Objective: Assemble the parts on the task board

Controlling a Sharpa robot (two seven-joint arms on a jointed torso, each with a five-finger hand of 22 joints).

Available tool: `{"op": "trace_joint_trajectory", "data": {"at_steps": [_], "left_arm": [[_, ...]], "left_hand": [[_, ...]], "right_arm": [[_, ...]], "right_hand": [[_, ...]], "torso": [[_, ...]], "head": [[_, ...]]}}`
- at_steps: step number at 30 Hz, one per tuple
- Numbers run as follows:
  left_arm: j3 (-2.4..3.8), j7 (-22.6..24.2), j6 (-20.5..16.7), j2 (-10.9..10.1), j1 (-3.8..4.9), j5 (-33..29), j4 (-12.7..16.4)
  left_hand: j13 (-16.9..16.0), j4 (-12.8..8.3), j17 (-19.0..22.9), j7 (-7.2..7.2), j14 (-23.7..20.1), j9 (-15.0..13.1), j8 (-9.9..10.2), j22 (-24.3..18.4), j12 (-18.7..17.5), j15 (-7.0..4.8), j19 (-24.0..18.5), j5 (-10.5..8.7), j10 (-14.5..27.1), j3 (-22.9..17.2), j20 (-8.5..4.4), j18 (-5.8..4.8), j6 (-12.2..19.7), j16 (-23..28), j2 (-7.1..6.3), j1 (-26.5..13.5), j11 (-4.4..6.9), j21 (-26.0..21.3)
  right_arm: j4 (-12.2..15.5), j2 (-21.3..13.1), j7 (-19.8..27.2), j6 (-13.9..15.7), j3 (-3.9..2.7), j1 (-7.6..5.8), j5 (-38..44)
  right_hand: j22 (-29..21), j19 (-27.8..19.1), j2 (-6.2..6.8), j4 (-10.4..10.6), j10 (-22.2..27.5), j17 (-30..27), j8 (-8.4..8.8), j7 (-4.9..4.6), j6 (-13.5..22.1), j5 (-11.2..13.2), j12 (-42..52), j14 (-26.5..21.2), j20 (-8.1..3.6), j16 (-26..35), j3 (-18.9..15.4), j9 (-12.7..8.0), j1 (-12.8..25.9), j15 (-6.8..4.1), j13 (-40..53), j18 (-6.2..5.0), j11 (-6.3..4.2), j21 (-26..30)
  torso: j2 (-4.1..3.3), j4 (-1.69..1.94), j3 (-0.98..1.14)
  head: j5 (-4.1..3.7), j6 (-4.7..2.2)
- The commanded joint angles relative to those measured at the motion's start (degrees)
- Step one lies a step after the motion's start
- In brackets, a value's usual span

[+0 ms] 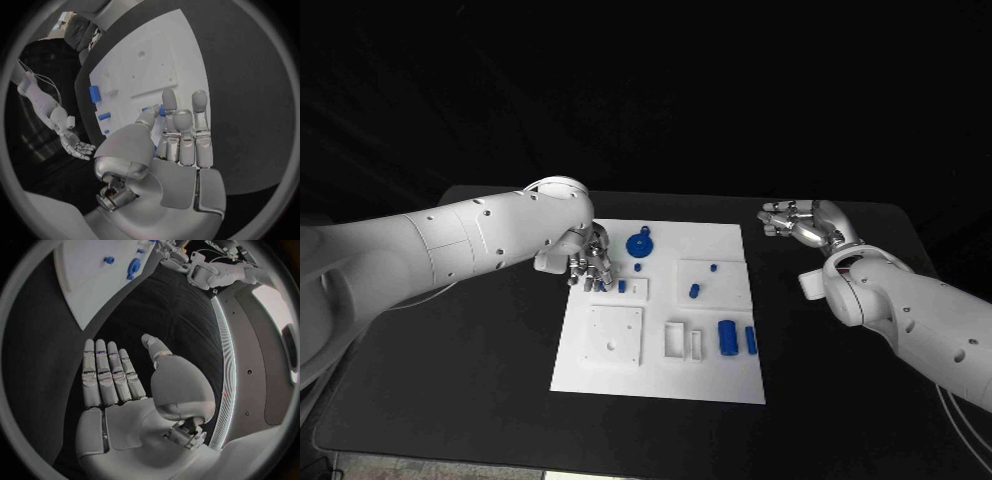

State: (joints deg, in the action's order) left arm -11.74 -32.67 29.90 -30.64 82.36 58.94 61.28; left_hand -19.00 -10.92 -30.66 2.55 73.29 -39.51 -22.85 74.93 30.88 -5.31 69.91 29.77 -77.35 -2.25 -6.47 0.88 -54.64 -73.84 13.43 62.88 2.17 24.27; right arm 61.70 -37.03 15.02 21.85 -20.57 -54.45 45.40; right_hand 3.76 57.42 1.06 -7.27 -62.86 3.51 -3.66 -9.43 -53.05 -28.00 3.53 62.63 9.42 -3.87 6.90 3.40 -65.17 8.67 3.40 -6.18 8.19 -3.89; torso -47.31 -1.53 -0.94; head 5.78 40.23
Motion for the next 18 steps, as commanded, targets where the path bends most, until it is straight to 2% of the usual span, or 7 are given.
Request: {"op": "trace_joint_trajectory", "data": {"at_steps": [1, 18], "left_arm": [[-0.01, 0.21, -0.73, 0.03, -0.07, 0.13, 0.09], [-0.03, -0.07, 0.61, -0.12, -0.07, 0.36, -0.09]], "left_hand": [[-0.06, -5.17, 0.08, -0.5, -0.27, -0.1, -0.19, 1.07, 0.35, -0.13, -0.09, 0.17, 0.31, -4.91, -0.08, 1.05, -0.29, -0.22, 1.9, 1.89, 0.11, 0.08], [-0.07, -5.25, 0.12, -0.51, -0.3, -0.45, -0.1, 1.09, 0.45, -0.13, -0.08, 0.11, 0.32, -4.99, -0.08, 1.03, -0.31, -0.31, 1.87, 2.01, 0.12, 0.0]], "right_arm": [[0.04, 0.06, 0.6, -0.78, -0.02, 0.03, 0.23], [0.08, 0.05, 0.55, -0.82, -0.02, 0.03, 0.23]], "right_hand": [[-0.07, -0.36, -0.05, 0.41, 0.34, -0.08, 0.29, 0.01, 0.17, -0.23, -0.18, -0.51, -0.2, 0.37, 0.07, -0.04, 0.25, 0.02, -0.08, -1.08, 0.15, 0.08], [-0.07, -0.36, -0.05, 0.41, 0.34, -0.08, 0.29, 0.01, 0.17, -0.23, -0.18, -0.51, -0.2, 0.37, 0.07, -0.04, 0.25, 0.02, -0.08, -1.08, 0.15, 0.08]], "torso": [[0.0, 0.0, -0.01], [0.0, 0.0, -0.01]], "head": [[0.03, 0.0], [0.1, 0.18]]}}
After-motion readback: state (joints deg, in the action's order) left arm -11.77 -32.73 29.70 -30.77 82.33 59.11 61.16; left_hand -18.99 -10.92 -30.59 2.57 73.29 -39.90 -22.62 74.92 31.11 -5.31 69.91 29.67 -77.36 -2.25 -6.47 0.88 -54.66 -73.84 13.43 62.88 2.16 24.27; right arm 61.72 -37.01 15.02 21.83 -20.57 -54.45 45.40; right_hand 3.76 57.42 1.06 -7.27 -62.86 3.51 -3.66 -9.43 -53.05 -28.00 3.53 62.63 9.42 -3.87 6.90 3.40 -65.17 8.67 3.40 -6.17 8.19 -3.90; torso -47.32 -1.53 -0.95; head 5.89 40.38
